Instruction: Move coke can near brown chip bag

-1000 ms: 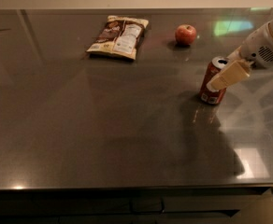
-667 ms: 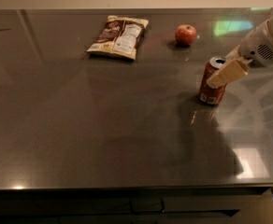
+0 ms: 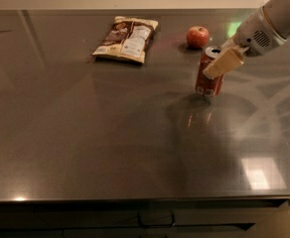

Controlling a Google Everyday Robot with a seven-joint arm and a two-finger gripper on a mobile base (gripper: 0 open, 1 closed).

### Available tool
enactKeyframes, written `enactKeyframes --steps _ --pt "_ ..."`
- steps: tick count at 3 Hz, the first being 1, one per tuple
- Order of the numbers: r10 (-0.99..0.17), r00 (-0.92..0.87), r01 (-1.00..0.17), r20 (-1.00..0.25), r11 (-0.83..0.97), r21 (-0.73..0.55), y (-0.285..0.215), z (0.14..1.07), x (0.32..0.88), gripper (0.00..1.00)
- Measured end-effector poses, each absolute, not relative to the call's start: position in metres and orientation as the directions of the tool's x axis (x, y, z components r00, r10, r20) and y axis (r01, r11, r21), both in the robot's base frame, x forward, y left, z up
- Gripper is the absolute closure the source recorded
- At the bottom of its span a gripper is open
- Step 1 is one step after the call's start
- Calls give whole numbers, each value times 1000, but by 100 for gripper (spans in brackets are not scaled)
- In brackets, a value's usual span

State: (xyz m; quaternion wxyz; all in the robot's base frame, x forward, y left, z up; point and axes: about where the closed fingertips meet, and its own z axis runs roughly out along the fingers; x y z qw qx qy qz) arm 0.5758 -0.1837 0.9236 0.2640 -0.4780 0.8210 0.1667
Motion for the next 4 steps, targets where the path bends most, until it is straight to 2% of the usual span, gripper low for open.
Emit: enactKeyframes --steps 4 --pt "-693 -295 -907 -658 419 -35 -103 929 673 100"
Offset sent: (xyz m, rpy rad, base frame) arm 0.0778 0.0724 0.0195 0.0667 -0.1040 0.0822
